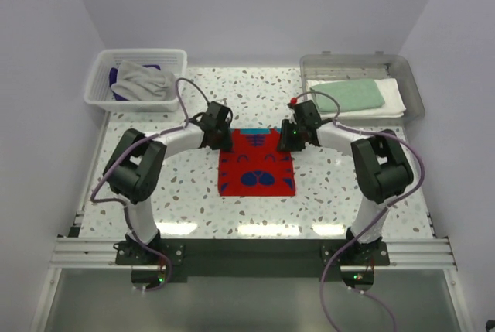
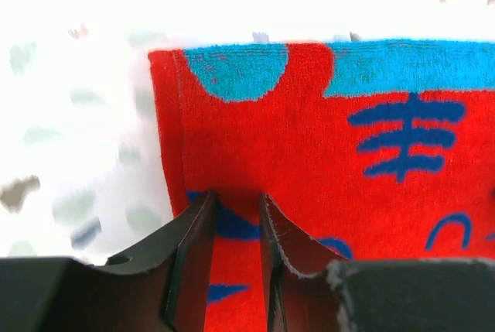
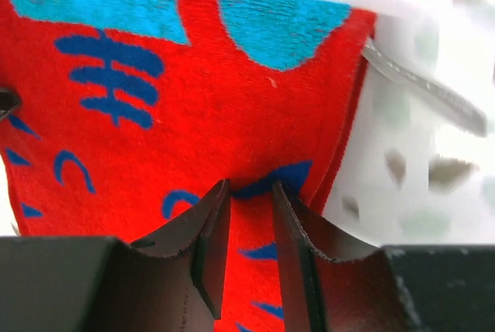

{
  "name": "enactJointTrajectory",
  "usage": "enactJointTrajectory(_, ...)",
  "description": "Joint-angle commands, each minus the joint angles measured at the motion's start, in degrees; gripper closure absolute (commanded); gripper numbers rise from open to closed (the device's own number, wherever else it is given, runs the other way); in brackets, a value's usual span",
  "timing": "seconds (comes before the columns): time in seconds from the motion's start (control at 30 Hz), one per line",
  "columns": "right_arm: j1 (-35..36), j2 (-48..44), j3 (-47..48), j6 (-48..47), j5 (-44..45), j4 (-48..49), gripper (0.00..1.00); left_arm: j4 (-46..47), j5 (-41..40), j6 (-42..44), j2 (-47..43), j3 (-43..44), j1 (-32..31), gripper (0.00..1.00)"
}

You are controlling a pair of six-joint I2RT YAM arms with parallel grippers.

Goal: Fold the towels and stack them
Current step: Fold the towel

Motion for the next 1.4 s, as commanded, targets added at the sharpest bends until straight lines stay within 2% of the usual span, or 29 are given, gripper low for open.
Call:
enactJointTrajectory(0.0, 0.3, 6.0, 5.87, -1.28, 2.25, 4.38, 0.68, 2.99, -0.37, 3.59, 5.85, 4.51, 3.08, 0.66)
enactJointTrajectory(0.17, 0.3, 11.21, 14.38, -2.86, 3.4, 1.84, 0.67, 1.06, 0.86, 6.14, 9.99, 11.44, 4.58, 0.61)
enactJointTrajectory(0.23, 0.3, 9.2, 15.28, -3.3, 3.58, 0.61, 0.66, 0.96, 1.48, 5.62, 8.15, 10.42, 4.57, 0.54)
enactJointTrajectory(0.4, 0.3, -0.2, 10.03, -1.2, 3.05, -0.62, 0.57, 0.7, 0.52, 2.46, -5.37, 2.43, 4.4, 0.39)
enactJointTrajectory(0.43, 0.3, -3.7, 6.79, -0.76, 3.22, -0.8, 0.52, 0.79, 0.51, 0.89, -10.35, -1.6, 4.4, 0.38)
enactJointTrajectory(0.57, 0.3, -11.98, -1.66, 2.58, 5.24, -3.16, 0.48, -1.22, -0.36, -1.94, -21.11, -10.5, 3.35, 0.27)
enactJointTrajectory(0.73, 0.39, -18.67, -11.06, 4.42, 6.39, -4.93, 0.48, -4.66, -0.98, -6.76, -30.86, -20.42, -0.95, 0.27)
enactJointTrajectory(0.83, 0.39, -20.6, -15.19, 6.27, 6.04, -3.53, 0.53, -3.96, -1.25, -9.84, -32.63, -25.26, -3.33, 0.34)
enactJointTrajectory(0.93, 0.39, -20.96, -18.19, 7.5, 5.95, -1.51, 0.58, -2.03, -0.37, -11.95, -32.38, -28.25, -4.21, 0.36)
enactJointTrajectory(1.17, 0.39, -18.85, -20.31, 8.74, 4.28, 1.65, 0.64, -0.97, -1.77, -12.4, -32.2, -29.23, -4.74, 0.39)
enactJointTrajectory(1.37, 0.39, -18.41, -21.19, 9.7, 2.35, 1.92, 0.65, -0.27, -1.16, -12.58, -31.32, -29.67, -4.65, 0.39)
